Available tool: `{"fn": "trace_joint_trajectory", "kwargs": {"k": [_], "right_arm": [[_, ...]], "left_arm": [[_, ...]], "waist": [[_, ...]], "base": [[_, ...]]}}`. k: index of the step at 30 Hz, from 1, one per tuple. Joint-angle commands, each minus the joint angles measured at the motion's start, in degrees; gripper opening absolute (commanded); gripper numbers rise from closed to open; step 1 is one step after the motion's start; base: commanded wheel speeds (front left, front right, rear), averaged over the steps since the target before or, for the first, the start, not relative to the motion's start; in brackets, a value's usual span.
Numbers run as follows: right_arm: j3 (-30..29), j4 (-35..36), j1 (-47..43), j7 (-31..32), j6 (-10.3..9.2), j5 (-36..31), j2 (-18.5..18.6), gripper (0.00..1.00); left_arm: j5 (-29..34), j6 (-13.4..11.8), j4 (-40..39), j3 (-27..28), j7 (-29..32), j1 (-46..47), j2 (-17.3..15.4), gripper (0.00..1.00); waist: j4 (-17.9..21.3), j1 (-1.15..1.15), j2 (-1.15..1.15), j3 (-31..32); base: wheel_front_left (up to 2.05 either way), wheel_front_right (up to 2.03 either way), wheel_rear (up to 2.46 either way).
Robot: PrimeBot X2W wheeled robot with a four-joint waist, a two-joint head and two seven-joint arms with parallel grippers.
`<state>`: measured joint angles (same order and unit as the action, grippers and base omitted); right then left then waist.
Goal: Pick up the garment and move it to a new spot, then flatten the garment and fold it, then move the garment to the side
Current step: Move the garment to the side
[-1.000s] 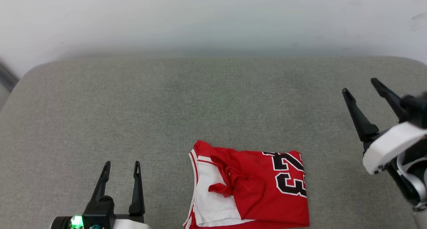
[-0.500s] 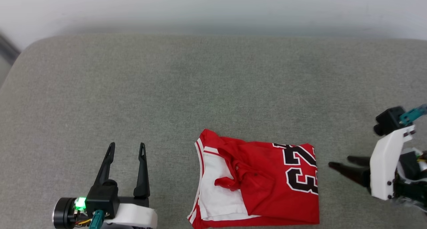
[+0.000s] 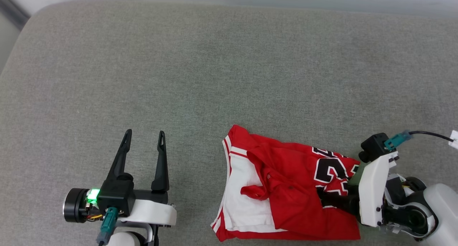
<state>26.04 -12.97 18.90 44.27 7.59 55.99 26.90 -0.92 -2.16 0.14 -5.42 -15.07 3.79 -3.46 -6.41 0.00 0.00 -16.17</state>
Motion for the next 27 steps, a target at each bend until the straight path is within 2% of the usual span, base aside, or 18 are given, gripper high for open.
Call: {"fn": "trace_joint_trajectory", "kwargs": {"k": [1,3,4,5,9,15,22,27], "right_arm": [[4.2,-4.29,-1.55,-0.48,-0.25,-1.56,-2.18,1.0],[5.01,-4.83,-1.38,-1.32,-0.25,-1.7,-2.37,1.0],[5.45,-5.24,-0.85,-2.49,-0.25,-1.87,-2.52,0.24],[6.14,-5.44,-0.33,-3.28,-0.26,-1.98,-2.43,0.0],[7.98,-4.51,2.3,-6.81,-0.29,-2.25,0.34,0.0],[10.84,1.12,7.77,-12.14,-0.12,-3.33,4.87,0.0],[14.84,9.43,13.75,-11.96,-0.12,-6.27,11.96,0.0],[13.78,13.08,16.17,-11.22,-0.13,-7.12,16.85,0.0]], "left_arm": [[0.12,-0.09,0.16,-0.19,-0.13,0.78,0.06,1.0],[0.05,-0.14,0.25,-0.25,-0.13,0.96,0.09,1.0],[-0.02,-0.19,0.34,-0.31,-0.13,1.07,0.1,1.0],[-0.07,-0.2,0.47,-0.42,-0.13,1.1,0.13,1.0],[-0.07,-0.4,1.05,-0.38,-0.13,0.01,0.16,1.0],[-0.06,-1.04,0.69,0.97,-0.13,-2.39,-0.06,1.0],[-0.36,-1.4,-0.57,2.43,-0.13,-4.69,-0.13,1.0],[-0.31,-0.96,-1.52,3.19,-0.13,-4.34,-0.5,1.0]], "waist": [[-0.3,0.0,0.0,-0.35],[-0.36,0.0,0.0,-0.35],[-0.41,0.0,0.0,-0.29],[-0.48,0.0,0.0,-0.14],[-0.2,0.0,0.0,1.44],[1.93,0.0,0.0,4.68],[7.74,0.0,0.0,5.94],[12.55,0.0,0.0,4.23]], "base": [[0.0,0.0,0.0],[0.0,0.0,0.0],[0.0,0.0,0.0],[0.0,0.0,0.0],[0.0,0.0,0.0],[0.0,0.0,0.0],[0.0,0.0,0.0],[0.0,0.0,0.0]]}}
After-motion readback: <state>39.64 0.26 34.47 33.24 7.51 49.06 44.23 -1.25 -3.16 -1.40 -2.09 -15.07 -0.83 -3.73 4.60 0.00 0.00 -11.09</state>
